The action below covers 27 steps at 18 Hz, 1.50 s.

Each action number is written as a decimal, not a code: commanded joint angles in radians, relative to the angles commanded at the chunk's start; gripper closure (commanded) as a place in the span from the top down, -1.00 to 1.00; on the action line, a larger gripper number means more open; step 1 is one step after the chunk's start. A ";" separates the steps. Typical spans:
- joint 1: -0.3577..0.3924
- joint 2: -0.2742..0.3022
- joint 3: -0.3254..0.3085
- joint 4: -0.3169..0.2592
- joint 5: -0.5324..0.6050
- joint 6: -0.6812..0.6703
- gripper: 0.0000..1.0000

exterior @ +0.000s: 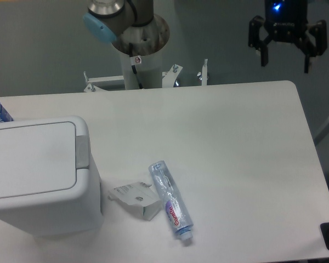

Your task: Open the trash can

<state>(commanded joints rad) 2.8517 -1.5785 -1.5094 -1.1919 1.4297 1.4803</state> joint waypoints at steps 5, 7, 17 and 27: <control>0.000 0.000 0.002 -0.002 0.000 -0.002 1.00; 0.000 0.002 0.000 -0.002 0.000 -0.002 1.00; -0.023 -0.011 0.000 0.061 -0.002 -0.296 1.00; -0.204 -0.038 0.015 0.095 -0.006 -0.851 1.00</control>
<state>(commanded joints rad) 2.6479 -1.6168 -1.4941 -1.0968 1.4235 0.6295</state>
